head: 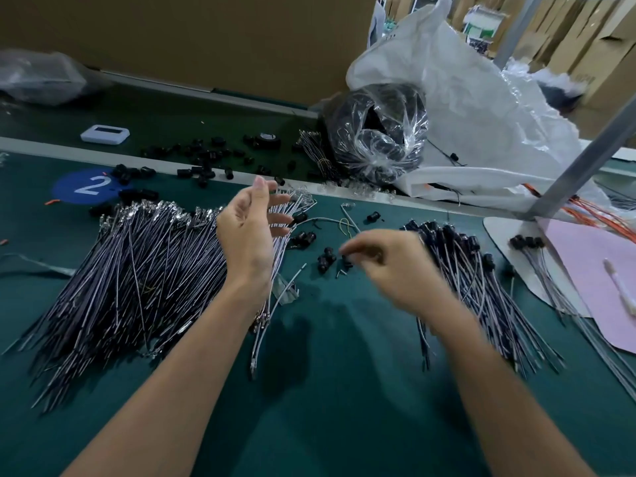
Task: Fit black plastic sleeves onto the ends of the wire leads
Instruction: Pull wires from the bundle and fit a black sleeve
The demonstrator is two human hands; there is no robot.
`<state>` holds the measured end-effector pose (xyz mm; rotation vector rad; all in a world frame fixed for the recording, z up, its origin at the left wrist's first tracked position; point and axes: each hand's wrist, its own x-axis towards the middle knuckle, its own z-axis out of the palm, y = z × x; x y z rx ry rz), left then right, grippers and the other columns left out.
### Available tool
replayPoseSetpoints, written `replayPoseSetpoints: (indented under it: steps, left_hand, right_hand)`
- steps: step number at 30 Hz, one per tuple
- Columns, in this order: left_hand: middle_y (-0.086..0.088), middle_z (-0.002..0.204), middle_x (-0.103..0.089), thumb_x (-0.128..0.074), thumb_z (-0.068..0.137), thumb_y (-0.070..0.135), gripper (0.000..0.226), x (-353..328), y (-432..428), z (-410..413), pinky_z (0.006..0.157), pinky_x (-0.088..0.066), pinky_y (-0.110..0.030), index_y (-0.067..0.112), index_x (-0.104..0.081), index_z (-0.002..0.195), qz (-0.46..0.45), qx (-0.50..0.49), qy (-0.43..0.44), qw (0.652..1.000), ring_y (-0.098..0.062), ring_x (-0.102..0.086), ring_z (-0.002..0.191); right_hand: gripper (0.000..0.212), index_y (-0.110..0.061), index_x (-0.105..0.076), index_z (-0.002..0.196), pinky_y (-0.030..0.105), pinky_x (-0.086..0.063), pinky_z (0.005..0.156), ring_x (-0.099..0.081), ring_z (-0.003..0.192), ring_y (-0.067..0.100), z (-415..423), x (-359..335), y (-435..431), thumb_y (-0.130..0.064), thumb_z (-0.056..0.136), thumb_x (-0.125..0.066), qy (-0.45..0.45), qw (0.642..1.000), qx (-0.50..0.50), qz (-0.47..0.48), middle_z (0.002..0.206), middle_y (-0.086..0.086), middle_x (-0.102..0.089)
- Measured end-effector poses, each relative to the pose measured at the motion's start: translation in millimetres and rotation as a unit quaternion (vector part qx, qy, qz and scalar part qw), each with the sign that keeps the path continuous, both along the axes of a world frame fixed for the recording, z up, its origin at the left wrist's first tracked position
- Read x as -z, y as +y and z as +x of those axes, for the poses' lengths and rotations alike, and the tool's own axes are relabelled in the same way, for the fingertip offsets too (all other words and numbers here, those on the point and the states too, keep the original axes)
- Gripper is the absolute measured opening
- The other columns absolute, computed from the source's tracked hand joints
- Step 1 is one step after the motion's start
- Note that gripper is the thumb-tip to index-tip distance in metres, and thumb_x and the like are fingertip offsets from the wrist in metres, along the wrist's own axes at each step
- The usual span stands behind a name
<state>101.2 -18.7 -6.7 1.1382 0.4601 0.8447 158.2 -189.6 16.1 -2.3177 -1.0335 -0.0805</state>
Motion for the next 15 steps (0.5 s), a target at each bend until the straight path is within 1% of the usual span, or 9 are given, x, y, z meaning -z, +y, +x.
replayPoseSetpoints:
  steps: [1,2,3,4,6,9,12,13,15]
  left_hand:
    - [-0.006,0.090,-0.075,-0.047,0.102,0.033,0.031,1,0,0,0.055,-0.051,-0.023,0.011,-0.068,0.101,0.000,-0.003,0.003,1.000,-0.018,-0.065,0.066]
    - [-0.006,0.089,-0.074,-0.047,0.103,0.034,0.032,1,1,1,0.055,-0.051,-0.023,0.010,-0.069,0.101,0.001,-0.005,0.006,1.000,-0.018,-0.065,0.066]
    - [-0.006,0.088,-0.074,-0.047,0.103,0.034,0.033,2,1,1,0.055,-0.052,-0.023,0.009,-0.069,0.101,0.002,-0.007,0.007,1.000,-0.018,-0.065,0.066]
    - [-0.006,0.087,-0.074,-0.047,0.103,0.034,0.034,2,1,1,0.056,-0.052,-0.024,0.009,-0.069,0.100,0.003,-0.008,0.007,1.000,-0.017,-0.065,0.065]
    - [-0.005,0.084,-0.074,-0.047,0.103,0.035,0.034,2,1,1,0.055,-0.052,-0.023,0.010,-0.070,0.098,0.003,-0.010,0.008,1.000,-0.016,-0.064,0.062]
    - [-0.004,0.082,-0.074,-0.047,0.103,0.034,0.034,3,-1,2,0.055,-0.052,-0.023,0.012,-0.071,0.094,0.008,-0.003,0.010,1.000,-0.014,-0.063,0.060]
    - [-0.004,0.081,-0.075,-0.047,0.102,0.035,0.034,3,-2,2,0.054,-0.052,-0.022,0.014,-0.071,0.091,0.018,0.011,0.018,1.000,-0.014,-0.064,0.060]
    - [-0.004,0.081,-0.075,-0.047,0.102,0.035,0.033,3,-3,2,0.054,-0.051,-0.021,0.016,-0.071,0.089,0.023,0.017,0.022,0.999,-0.013,-0.064,0.060]
    - [-0.002,0.079,-0.075,-0.049,0.102,0.035,0.032,4,-3,2,0.055,-0.051,-0.021,0.018,-0.071,0.087,0.041,0.031,0.036,0.998,-0.012,-0.064,0.060]
  right_hand:
    - [0.014,-0.010,-0.077,0.095,0.012,-0.048,0.075,-0.061,0.072,0.001,-9,9,17,-0.004,0.087,-0.067,0.024,0.999,-0.029,-0.017,0.087,-0.001,-0.073]
    - [0.011,-0.012,-0.076,0.095,0.023,-0.051,0.077,-0.063,0.075,0.011,-15,17,32,-0.011,0.089,-0.067,0.032,0.998,-0.033,-0.034,0.087,0.002,-0.074]
    - [0.011,-0.014,-0.074,0.096,0.029,-0.052,0.077,-0.064,0.079,0.020,-20,24,43,-0.019,0.091,-0.065,0.027,0.998,-0.019,-0.055,0.088,0.005,-0.073]
    - [0.013,-0.016,-0.072,0.099,0.034,-0.052,0.078,-0.063,0.084,0.026,-22,29,49,-0.022,0.092,-0.062,0.016,0.997,-0.007,-0.081,0.090,0.006,-0.072]
    - [0.015,-0.016,-0.069,0.101,0.039,-0.051,0.078,-0.061,0.092,0.031,-22,32,54,-0.014,0.090,-0.059,-0.007,0.994,-0.010,-0.113,0.097,0.006,-0.068]
    - [0.016,-0.013,-0.067,0.096,0.042,-0.050,0.075,-0.058,0.090,0.032,-19,32,52,-0.004,0.086,-0.058,-0.030,0.993,-0.031,-0.112,0.098,0.003,-0.060]
    - [0.010,-0.015,-0.058,0.096,0.044,-0.048,0.073,-0.055,0.087,0.028,-16,34,45,-0.007,0.092,-0.055,-0.046,0.993,-0.046,-0.102,0.107,-0.001,-0.048]
    - [0.008,-0.017,-0.054,0.095,0.045,-0.048,0.075,-0.054,0.087,0.025,-14,35,43,-0.009,0.094,-0.053,-0.031,0.995,-0.053,-0.082,0.107,-0.003,-0.047]
    - [0.013,-0.023,-0.049,0.093,0.045,-0.047,0.080,-0.050,0.086,0.017,-10,35,38,-0.011,0.096,-0.052,0.010,0.997,-0.069,-0.034,0.101,-0.007,-0.049]
